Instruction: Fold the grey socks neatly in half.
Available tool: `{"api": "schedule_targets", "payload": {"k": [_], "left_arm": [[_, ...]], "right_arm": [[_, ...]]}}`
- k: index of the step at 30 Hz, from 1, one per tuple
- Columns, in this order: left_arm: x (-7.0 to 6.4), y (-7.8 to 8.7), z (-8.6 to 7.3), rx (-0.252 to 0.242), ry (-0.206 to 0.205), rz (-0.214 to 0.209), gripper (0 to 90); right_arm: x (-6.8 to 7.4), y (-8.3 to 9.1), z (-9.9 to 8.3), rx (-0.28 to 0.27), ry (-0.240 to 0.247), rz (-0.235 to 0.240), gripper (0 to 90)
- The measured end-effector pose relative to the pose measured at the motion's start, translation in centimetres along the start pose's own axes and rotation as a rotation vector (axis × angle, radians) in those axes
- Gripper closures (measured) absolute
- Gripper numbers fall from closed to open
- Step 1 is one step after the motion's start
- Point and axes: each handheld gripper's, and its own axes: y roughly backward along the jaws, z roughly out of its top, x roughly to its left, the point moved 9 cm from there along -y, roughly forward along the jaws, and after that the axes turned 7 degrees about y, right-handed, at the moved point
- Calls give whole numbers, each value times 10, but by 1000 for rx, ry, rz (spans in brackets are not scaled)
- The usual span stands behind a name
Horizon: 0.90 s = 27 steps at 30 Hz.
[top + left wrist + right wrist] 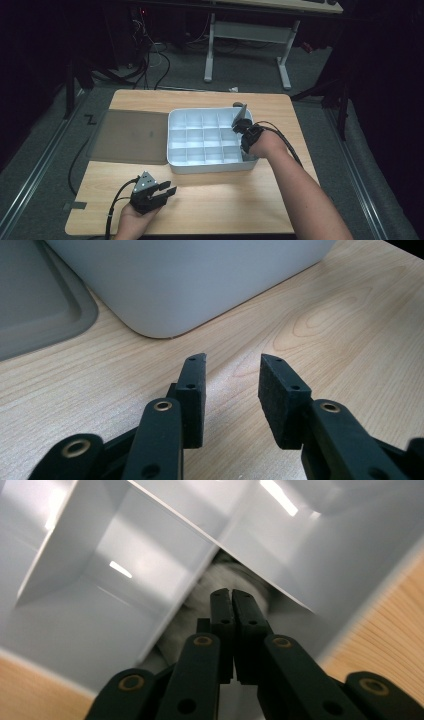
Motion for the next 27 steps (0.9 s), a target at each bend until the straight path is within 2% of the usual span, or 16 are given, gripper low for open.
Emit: {"api": "schedule_targets", "payload": {"k": [3, 4, 6, 9, 11, 14, 16, 27], "left_arm": [[-1, 0, 0, -2, -1, -1, 642], [-2, 0, 0, -2, 0, -2, 642], [-2, 0, 0, -1, -2, -1, 642], [-2, 0, 0, 0, -1, -2, 642], [-1, -1, 2, -9, 9, -1, 642], [3, -2, 6, -22, 28, 4, 642], [3, -3, 6, -17, 23, 6, 643], [1, -2, 6, -18, 18, 2, 642]], "right_arm": [[-3, 8, -8, 9, -16, -1, 900], [-3, 8, -10, 16, 1, -4, 900], [-1, 0, -18, 59, -4, -7, 900], [2, -11, -23, 82, -1, -1, 900], [2, -16, -23, 72, 19, 1, 900], [5, -20, -24, 79, -2, 4, 900], [6, -23, -23, 78, 20, 6, 900], [7, -26, -25, 72, 9, 4, 900]]}}
